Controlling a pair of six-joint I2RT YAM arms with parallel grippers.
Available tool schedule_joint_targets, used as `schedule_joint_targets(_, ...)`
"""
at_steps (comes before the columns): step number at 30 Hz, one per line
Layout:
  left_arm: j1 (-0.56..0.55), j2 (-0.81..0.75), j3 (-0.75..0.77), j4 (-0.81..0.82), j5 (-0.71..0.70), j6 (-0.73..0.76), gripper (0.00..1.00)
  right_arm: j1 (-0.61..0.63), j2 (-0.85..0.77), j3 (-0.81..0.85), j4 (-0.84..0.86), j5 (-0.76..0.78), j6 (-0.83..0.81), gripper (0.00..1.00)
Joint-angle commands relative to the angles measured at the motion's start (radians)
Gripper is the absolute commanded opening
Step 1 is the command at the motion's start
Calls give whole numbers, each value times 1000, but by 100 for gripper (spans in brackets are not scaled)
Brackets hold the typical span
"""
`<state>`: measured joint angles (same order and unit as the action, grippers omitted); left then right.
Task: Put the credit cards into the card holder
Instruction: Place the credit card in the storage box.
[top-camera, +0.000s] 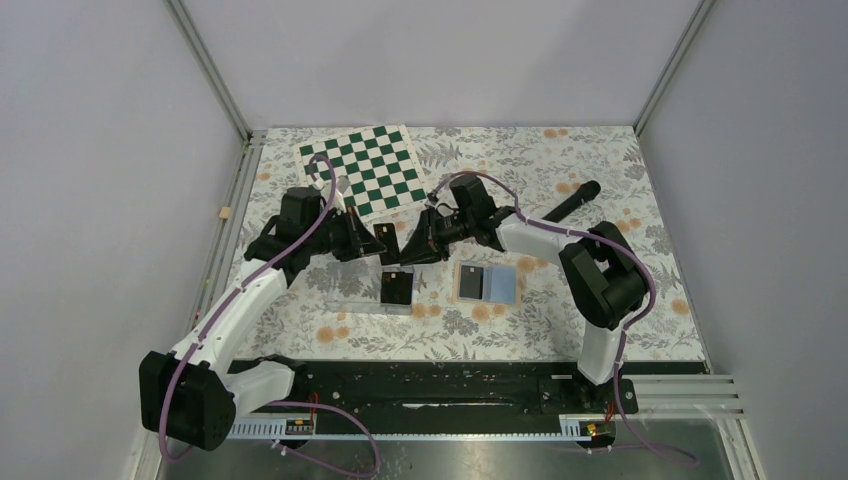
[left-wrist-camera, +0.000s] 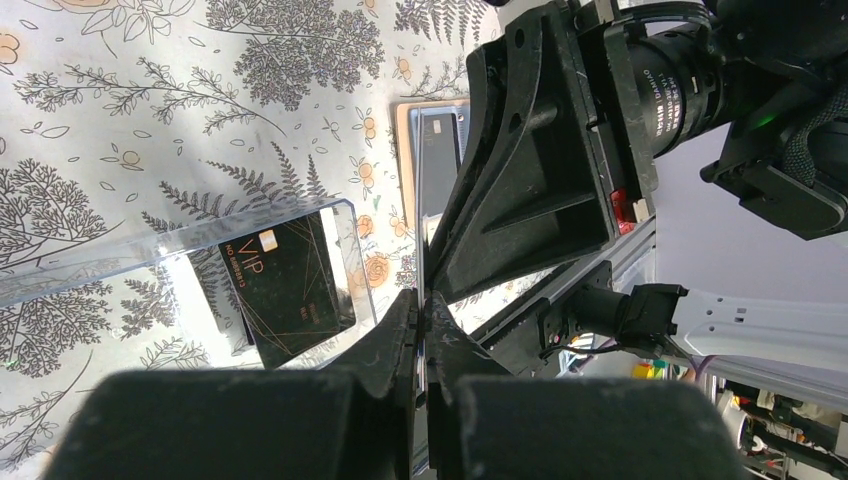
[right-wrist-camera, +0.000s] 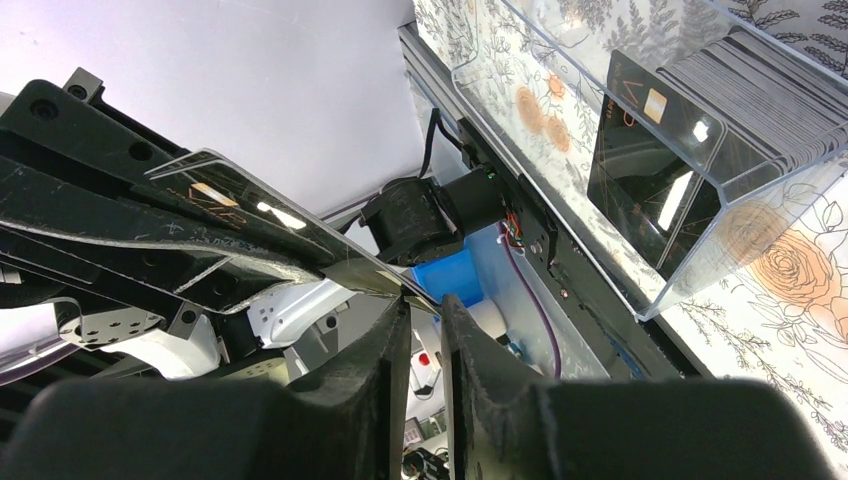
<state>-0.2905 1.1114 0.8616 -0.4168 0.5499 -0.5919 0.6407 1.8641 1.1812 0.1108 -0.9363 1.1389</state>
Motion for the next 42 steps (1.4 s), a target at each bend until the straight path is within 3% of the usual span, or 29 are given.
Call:
schedule_joint_targets(1, -9, -15, 1, 10, -6, 26, 0, 7, -22, 5, 79, -36, 37, 25)
schedule_joint_targets(10, -23, -26, 16, -14, -36, 47, 0, 7, -16, -22, 259, -51, 160, 40)
schedule_joint_targets(42, -78, -117, 23, -24, -140, 124, 0, 7, -29, -23, 323, -50, 237, 38)
